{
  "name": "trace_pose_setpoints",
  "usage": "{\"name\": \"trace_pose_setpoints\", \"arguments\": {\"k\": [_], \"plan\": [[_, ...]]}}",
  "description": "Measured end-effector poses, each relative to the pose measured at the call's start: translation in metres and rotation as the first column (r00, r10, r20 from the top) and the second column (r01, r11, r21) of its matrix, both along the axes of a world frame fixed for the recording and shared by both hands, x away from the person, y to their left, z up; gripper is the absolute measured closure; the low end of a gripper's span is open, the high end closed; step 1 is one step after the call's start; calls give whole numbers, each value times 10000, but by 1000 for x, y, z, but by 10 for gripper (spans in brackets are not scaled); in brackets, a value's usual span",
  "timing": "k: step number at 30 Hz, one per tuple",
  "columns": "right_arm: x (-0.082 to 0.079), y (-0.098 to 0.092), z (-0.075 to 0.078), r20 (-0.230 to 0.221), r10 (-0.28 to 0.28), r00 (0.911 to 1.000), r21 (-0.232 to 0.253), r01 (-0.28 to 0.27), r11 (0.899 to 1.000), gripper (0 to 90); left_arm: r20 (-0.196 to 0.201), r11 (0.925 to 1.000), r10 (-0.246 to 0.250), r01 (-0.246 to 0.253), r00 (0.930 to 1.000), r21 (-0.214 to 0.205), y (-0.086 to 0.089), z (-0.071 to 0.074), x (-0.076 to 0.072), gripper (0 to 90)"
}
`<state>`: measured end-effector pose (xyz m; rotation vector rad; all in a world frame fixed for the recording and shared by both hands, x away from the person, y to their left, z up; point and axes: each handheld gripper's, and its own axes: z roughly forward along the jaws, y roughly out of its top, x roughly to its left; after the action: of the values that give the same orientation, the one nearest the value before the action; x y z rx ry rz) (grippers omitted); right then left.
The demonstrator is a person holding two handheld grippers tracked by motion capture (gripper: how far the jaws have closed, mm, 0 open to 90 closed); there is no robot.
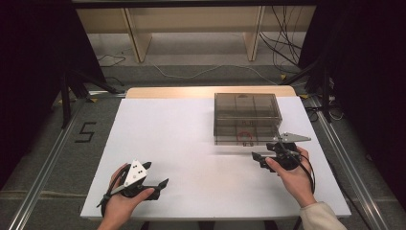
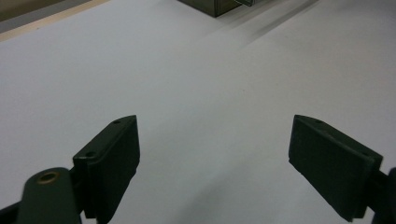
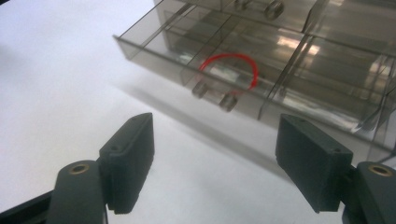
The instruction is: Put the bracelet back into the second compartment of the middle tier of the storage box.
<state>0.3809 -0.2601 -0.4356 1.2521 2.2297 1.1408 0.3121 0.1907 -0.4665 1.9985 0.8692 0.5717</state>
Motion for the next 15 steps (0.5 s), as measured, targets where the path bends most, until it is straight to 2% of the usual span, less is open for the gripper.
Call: {"name": "trace_pose_setpoints", "arguments": {"k": [9, 15], "plan": [[-24, -9, -15, -92, 337, 9994, 12, -337, 9994, 262, -21, 9999, -152, 152, 9999, 51, -3, -1, -1, 164], [-31, -11, -20, -140, 382, 9992, 66, -381, 9993, 220, -149, 9994, -338, 337, 9993, -69, -8, -2, -1, 165]]}}
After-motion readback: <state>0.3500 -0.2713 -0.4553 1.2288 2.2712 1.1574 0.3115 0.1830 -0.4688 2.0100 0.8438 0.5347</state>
